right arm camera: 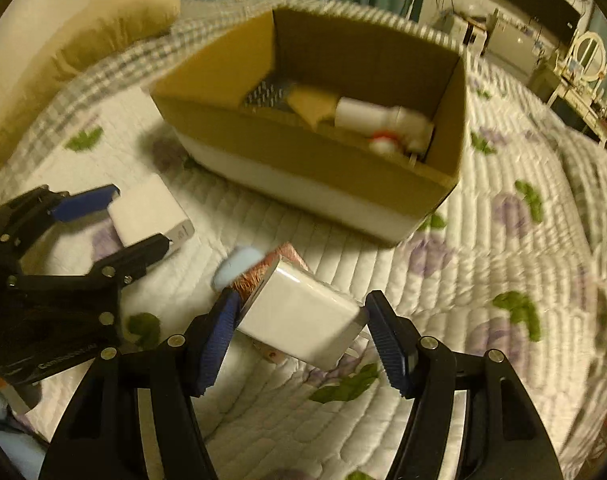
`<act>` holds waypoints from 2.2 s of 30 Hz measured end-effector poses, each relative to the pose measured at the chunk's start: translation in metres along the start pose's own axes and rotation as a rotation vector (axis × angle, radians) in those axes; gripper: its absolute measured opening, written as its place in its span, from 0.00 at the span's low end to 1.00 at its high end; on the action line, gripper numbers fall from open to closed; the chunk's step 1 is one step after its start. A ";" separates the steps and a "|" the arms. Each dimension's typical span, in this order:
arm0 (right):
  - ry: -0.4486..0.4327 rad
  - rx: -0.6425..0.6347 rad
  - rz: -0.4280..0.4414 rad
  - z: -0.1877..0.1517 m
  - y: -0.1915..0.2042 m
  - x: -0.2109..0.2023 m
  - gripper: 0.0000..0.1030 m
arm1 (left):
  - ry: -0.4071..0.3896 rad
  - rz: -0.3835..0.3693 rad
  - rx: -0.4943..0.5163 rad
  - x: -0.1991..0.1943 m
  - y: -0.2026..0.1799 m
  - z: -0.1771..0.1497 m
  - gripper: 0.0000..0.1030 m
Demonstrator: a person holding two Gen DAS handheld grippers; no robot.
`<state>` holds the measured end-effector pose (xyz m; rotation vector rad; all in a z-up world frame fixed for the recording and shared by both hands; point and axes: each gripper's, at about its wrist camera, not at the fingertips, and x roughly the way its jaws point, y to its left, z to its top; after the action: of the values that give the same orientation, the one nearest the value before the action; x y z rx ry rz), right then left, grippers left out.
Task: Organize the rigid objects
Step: 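Carry both white chargers into the box and release them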
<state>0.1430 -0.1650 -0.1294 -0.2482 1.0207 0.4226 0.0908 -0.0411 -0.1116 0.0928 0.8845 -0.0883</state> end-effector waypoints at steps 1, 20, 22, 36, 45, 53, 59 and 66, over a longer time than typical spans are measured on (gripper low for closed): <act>-0.018 -0.006 -0.007 0.004 -0.001 -0.010 0.63 | -0.011 -0.002 0.001 -0.005 0.000 0.004 0.66; -0.299 -0.008 -0.094 0.131 -0.030 -0.122 0.63 | -0.269 0.010 0.020 -0.061 0.026 0.141 0.66; -0.313 -0.002 -0.104 0.144 -0.035 -0.125 0.63 | -0.293 0.008 0.034 -0.056 0.026 0.156 0.66; -0.236 0.085 -0.148 0.204 -0.068 -0.044 0.63 | -0.192 -0.031 -0.006 0.049 0.020 0.180 0.66; -0.126 0.146 -0.125 0.190 -0.084 0.031 0.63 | -0.088 -0.022 -0.038 0.095 0.024 0.161 0.66; -0.130 0.175 -0.119 0.179 -0.091 0.053 0.63 | -0.087 -0.030 -0.027 0.102 0.017 0.160 0.67; -0.243 0.224 -0.130 0.183 -0.100 0.019 0.79 | -0.144 -0.061 -0.028 0.078 0.021 0.162 0.99; -0.294 0.187 -0.163 0.163 -0.099 -0.046 0.90 | -0.221 -0.043 0.006 0.016 0.033 0.152 1.00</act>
<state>0.2920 -0.1996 -0.0067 -0.0963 0.7387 0.2060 0.2215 -0.0271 -0.0272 0.0676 0.6653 -0.1385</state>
